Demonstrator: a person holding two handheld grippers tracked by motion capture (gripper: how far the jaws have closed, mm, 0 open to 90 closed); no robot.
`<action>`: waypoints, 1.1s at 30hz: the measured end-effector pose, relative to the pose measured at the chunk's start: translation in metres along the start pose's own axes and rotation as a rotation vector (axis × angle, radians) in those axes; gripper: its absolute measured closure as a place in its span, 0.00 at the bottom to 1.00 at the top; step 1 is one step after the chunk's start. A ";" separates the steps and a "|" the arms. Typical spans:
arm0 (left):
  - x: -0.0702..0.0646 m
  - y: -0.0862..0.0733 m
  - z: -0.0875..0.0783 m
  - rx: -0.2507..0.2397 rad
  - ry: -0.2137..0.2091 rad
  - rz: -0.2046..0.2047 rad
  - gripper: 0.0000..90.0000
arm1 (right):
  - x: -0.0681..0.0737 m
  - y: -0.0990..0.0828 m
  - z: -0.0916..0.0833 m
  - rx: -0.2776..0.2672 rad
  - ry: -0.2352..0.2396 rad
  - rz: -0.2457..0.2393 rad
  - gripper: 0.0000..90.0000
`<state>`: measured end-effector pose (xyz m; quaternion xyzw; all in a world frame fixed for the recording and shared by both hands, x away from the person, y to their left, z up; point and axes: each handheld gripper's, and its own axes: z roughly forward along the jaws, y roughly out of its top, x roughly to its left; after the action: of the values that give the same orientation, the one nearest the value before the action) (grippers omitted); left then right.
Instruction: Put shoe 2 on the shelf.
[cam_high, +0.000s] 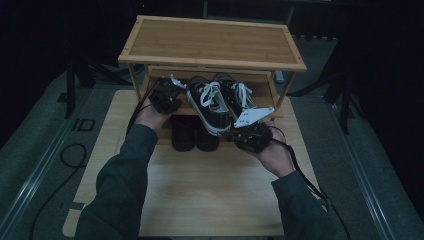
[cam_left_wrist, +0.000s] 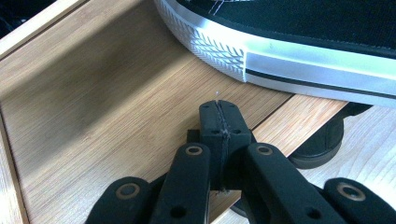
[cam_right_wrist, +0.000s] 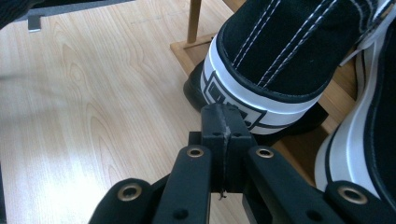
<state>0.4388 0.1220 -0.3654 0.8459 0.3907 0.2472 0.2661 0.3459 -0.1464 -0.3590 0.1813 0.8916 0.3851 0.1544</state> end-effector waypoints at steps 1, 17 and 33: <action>0.000 0.000 0.000 -0.001 -0.002 0.000 1.00 | 0.001 0.001 0.001 0.002 0.003 0.000 1.00; 0.000 -0.001 0.000 -0.004 0.001 -0.003 1.00 | 0.004 0.011 0.016 -0.017 0.061 0.009 1.00; 0.000 -0.001 0.000 -0.005 -0.003 -0.004 1.00 | 0.003 0.017 0.031 -0.054 0.109 0.012 1.00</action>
<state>0.4387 0.1227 -0.3661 0.8447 0.3914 0.2464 0.2694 0.3596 -0.1148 -0.3673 0.1614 0.8868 0.4193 0.1083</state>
